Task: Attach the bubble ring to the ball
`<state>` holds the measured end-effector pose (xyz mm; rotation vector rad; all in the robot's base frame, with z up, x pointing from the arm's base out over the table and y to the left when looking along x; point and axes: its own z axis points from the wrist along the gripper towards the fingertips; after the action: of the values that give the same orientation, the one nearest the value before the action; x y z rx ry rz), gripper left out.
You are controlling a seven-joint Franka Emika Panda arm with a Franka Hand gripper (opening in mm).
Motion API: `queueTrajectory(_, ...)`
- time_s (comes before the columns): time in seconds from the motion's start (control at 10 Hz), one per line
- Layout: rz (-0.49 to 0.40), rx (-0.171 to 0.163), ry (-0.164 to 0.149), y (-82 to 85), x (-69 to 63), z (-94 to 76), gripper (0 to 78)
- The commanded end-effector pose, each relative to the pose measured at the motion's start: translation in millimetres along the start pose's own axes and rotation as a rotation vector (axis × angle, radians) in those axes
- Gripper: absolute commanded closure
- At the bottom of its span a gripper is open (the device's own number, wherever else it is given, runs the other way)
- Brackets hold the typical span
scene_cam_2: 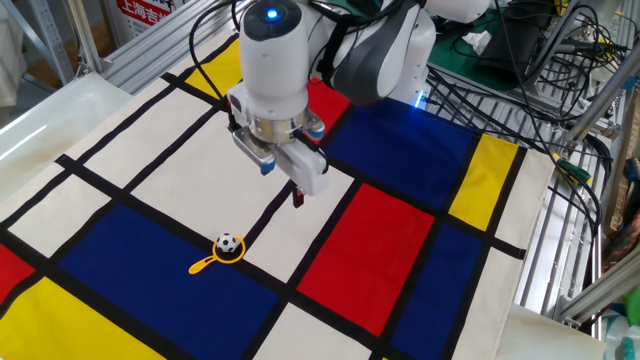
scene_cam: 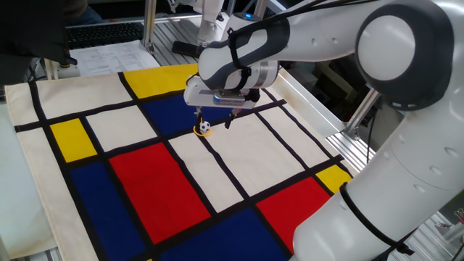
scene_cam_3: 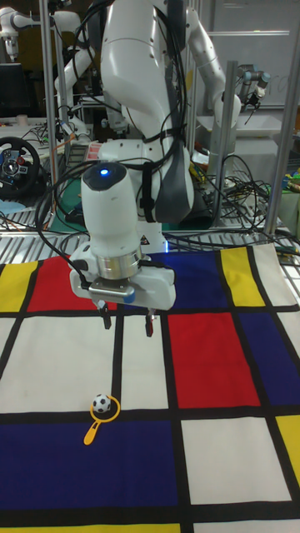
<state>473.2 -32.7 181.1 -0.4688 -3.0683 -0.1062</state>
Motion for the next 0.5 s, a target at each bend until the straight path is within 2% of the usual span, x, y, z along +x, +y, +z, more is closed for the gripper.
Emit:
queueTrajectory(0.1, -0.005, -0.002, -0.001, -2.3, 1.6, -6.7, 0.2)
queueTrajectory(0.5, -0.014, -0.006, -0.004, -3.0, 1.7, -7.8, 0.2)
